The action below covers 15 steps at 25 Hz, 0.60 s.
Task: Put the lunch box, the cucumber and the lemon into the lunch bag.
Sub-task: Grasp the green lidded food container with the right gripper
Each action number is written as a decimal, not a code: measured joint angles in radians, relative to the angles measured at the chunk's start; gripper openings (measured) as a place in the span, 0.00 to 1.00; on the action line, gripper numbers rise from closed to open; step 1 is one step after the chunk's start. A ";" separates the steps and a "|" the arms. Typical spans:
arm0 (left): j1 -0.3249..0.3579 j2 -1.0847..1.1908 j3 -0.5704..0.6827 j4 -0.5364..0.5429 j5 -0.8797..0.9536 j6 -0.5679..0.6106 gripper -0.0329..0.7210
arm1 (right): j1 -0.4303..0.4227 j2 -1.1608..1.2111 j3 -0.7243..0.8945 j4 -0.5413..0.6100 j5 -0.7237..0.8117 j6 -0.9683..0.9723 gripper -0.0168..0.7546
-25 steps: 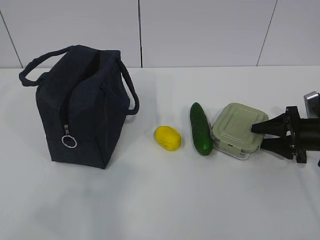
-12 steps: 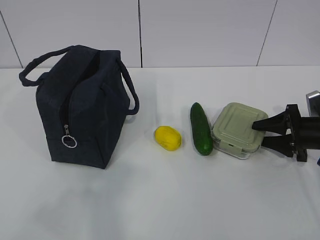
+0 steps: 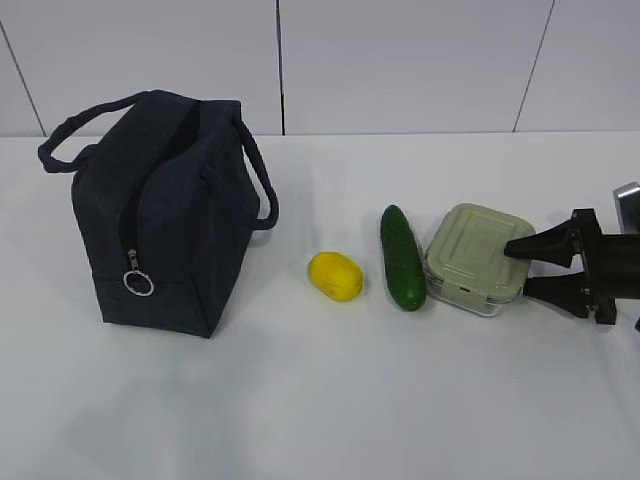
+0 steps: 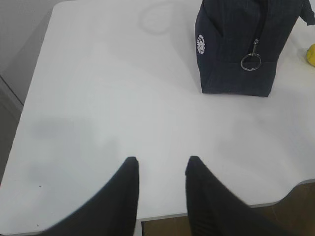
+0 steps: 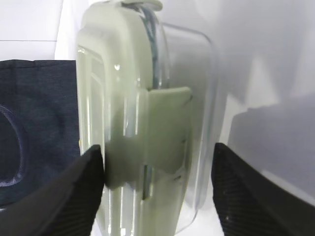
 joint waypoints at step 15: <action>0.000 0.000 0.000 0.000 0.000 0.000 0.36 | 0.048 0.000 0.000 0.021 -0.014 -0.007 0.69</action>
